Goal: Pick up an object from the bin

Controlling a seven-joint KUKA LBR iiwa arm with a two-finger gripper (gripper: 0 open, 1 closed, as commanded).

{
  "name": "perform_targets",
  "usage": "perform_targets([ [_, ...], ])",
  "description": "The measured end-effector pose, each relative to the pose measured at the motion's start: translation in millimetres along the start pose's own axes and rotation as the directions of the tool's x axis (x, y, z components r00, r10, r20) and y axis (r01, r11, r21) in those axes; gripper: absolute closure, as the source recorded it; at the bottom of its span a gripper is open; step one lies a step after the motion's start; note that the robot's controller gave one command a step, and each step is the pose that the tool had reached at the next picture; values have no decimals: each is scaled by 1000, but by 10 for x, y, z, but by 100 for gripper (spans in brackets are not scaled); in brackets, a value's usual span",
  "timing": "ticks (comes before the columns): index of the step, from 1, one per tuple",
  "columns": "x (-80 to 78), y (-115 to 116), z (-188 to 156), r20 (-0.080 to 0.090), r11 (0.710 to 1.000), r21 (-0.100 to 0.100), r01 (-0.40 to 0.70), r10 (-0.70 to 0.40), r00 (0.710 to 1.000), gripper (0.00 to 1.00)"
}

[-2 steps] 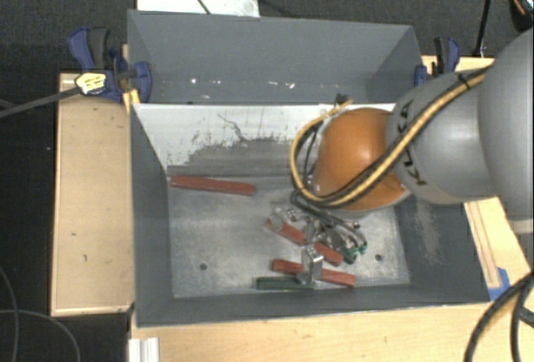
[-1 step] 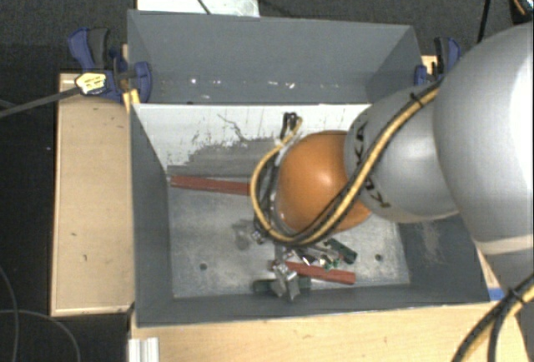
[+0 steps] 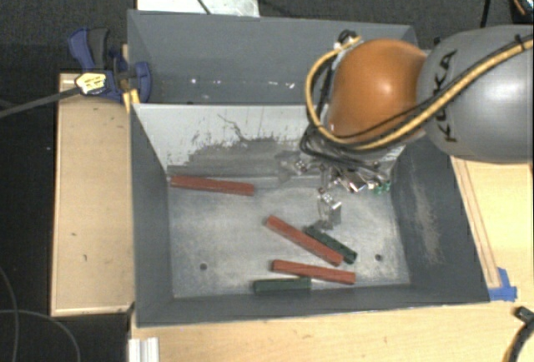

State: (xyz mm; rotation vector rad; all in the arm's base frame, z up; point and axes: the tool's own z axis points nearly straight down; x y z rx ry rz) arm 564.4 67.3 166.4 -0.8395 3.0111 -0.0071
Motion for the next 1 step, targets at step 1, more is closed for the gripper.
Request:
perform_targets([
  [1,241,-30,252,-16,982,-6,-187,187,982,0],
])
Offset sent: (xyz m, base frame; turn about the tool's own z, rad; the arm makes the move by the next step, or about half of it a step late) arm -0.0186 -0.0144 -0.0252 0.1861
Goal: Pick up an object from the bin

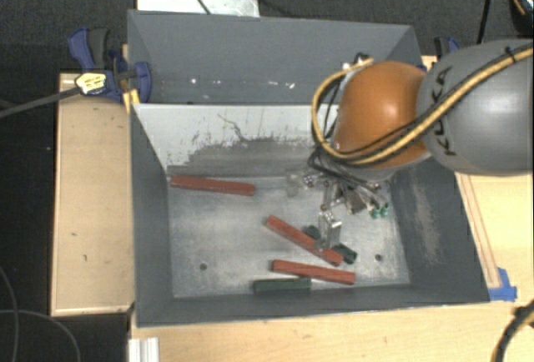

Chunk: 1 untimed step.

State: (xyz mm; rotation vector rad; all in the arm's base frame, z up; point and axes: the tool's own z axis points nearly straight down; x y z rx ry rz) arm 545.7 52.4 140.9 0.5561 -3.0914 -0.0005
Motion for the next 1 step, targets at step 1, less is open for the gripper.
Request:
perform_targets([
  [1,-285,-63,694,-1,1000,-1,9,-9,1000,0],
])
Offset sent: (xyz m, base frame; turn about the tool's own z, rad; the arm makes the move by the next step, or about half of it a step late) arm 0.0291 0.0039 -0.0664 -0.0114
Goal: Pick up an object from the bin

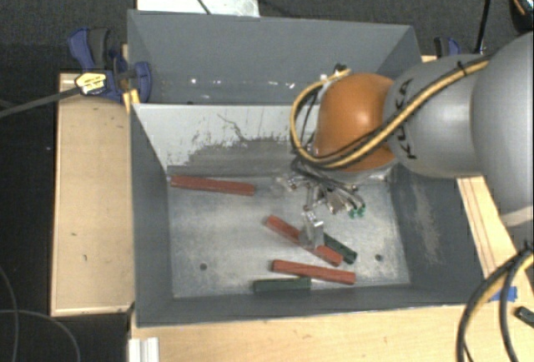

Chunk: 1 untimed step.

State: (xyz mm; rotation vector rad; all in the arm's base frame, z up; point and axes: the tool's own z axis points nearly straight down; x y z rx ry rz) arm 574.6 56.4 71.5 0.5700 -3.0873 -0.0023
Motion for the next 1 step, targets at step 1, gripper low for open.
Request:
perform_targets([
  [1,498,631,-574,4,1000,-1,-5,5,1000,0],
])
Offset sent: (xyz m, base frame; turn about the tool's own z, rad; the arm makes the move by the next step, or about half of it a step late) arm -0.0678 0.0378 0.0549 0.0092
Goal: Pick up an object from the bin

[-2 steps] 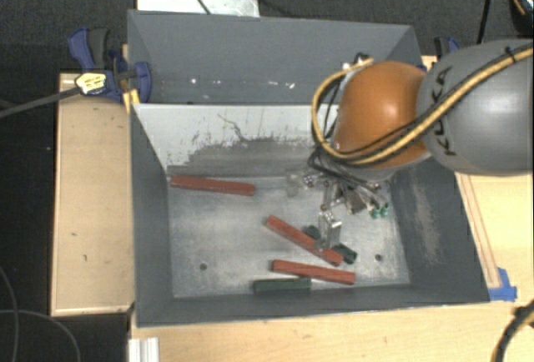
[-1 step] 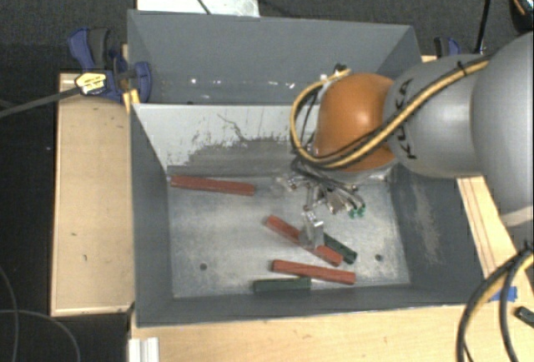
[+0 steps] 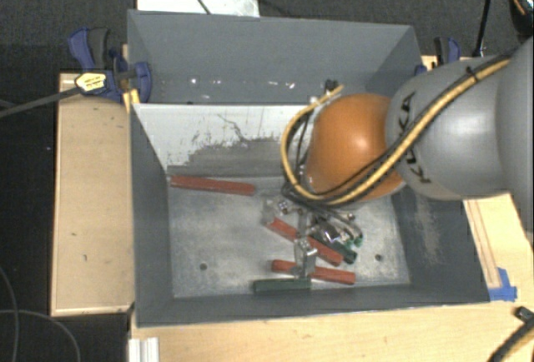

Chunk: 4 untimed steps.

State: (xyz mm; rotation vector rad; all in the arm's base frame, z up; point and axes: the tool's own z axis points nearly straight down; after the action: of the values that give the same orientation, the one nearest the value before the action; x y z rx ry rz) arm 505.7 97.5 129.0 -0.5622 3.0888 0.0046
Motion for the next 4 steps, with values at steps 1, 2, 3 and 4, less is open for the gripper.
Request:
perform_targets([
  [1,268,10,571,11,961,7,277,-277,961,0],
  [2,-301,-569,-205,11,979,10,202,-202,979,0],
  [3,-589,-660,609,-3,985,1,171,-171,985,0],
  [4,-478,-411,-163,7,999,3,42,-42,999,0],
])
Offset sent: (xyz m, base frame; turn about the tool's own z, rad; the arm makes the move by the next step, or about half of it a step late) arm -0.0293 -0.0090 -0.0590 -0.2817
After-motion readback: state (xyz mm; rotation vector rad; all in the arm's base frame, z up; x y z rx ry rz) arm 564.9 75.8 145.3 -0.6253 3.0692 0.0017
